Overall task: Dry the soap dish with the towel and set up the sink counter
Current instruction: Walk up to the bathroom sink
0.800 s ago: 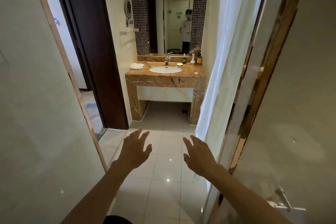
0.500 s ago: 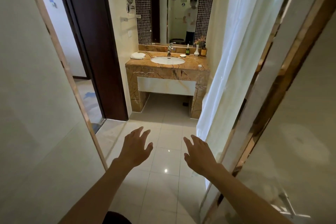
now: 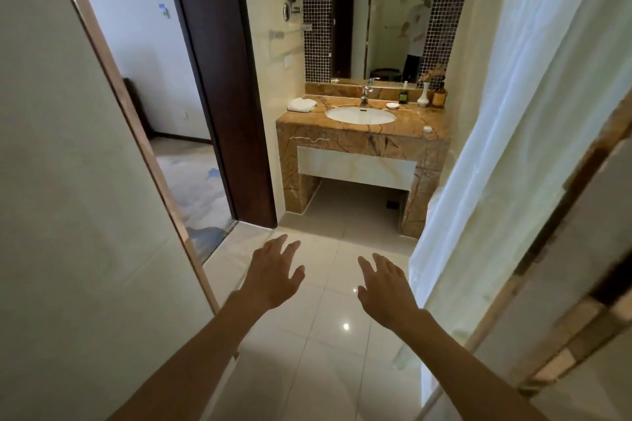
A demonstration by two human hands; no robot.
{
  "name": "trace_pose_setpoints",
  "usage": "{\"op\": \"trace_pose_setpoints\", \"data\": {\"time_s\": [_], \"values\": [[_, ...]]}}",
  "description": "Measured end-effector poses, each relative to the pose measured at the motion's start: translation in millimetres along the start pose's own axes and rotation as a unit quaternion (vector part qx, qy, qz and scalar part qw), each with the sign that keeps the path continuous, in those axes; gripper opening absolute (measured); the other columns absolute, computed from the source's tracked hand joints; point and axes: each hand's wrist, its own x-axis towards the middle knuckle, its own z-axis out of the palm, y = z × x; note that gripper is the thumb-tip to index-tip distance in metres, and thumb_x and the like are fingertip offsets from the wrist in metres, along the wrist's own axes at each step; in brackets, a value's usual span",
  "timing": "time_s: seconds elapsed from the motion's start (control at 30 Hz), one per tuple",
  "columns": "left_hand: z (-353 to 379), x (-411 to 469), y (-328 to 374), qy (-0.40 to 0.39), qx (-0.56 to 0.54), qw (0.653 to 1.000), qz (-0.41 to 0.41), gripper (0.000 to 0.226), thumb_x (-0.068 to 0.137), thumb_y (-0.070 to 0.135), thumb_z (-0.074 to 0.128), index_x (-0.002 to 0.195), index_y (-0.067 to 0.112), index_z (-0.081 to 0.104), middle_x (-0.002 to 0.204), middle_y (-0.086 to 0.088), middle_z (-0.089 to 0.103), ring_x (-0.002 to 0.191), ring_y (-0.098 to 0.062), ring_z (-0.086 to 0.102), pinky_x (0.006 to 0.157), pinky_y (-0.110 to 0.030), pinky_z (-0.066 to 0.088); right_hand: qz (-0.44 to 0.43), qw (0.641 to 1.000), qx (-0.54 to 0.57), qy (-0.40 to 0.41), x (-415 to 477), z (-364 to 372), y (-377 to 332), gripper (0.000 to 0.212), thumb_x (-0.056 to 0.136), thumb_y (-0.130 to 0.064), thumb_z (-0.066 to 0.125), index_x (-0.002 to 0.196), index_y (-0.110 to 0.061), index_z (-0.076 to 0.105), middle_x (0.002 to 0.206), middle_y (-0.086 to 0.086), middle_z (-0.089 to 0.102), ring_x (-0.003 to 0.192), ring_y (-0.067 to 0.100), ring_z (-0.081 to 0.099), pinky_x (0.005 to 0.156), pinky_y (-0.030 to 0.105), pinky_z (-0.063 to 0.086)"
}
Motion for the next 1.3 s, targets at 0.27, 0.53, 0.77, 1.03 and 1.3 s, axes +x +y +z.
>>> {"op": "trace_pose_setpoints", "data": {"time_s": [0.27, 0.53, 0.77, 1.03, 1.3], "values": [[7, 61, -20, -0.002, -0.010, 1.000, -0.025, 0.059, 0.094, 0.044, 0.039, 0.147, 0.022, 0.027, 0.158, -0.008, 0.024, 0.144, -0.027, 0.021, 0.117, -0.044, 0.019, -0.006, 1.000, -0.018, -0.016, 72, 15, 10, 0.053, 0.095, -0.030, 0.046, 0.144, -0.016, 0.029, 0.150, 0.014, 0.035, 0.138, 0.031, 0.033, 0.114, 0.041, 0.026], [23, 174, -52, -0.009, -0.012, 1.000, -0.007, 0.059, 0.093, 0.046, 0.038, 0.146, 0.021, 0.028, 0.158, -0.009, 0.022, 0.144, -0.028, 0.020, 0.116, -0.044, 0.017, 0.021, 1.000, -0.015, -0.012, 169, 26, 26, 0.051, 0.092, -0.024, 0.046, 0.141, -0.013, 0.033, 0.142, 0.018, 0.043, 0.129, 0.031, 0.042, 0.111, 0.039, 0.033], [28, 294, -71, -0.013, -0.037, 0.998, 0.053, 0.062, 0.085, 0.050, 0.040, 0.142, 0.025, 0.032, 0.150, -0.008, 0.033, 0.139, -0.030, 0.028, 0.112, -0.051, 0.026, 0.054, 0.998, -0.011, 0.040, 262, 8, 46, 0.047, 0.089, -0.016, 0.049, 0.135, -0.015, 0.037, 0.134, 0.014, 0.047, 0.121, 0.026, 0.047, 0.108, 0.036, 0.036], [50, 404, -55, -0.029, -0.059, 0.994, 0.093, 0.060, 0.091, 0.044, 0.043, 0.146, 0.023, 0.028, 0.157, -0.012, 0.024, 0.143, -0.030, 0.020, 0.114, -0.049, 0.020, 0.114, 0.992, 0.001, 0.055, 335, -3, 91, 0.049, 0.090, -0.015, 0.044, 0.139, -0.014, 0.034, 0.143, 0.018, 0.039, 0.134, 0.033, 0.035, 0.112, 0.039, 0.028], [80, 529, -32, -0.046, -0.062, 0.989, 0.129, 0.061, 0.094, 0.044, 0.041, 0.149, 0.023, 0.024, 0.159, -0.009, 0.017, 0.146, -0.029, 0.013, 0.117, -0.048, 0.014, 0.143, 0.988, -0.002, 0.065, 425, 10, 162, 0.054, 0.093, -0.023, 0.044, 0.143, -0.014, 0.030, 0.145, 0.015, 0.037, 0.135, 0.030, 0.034, 0.111, 0.039, 0.030]]}}
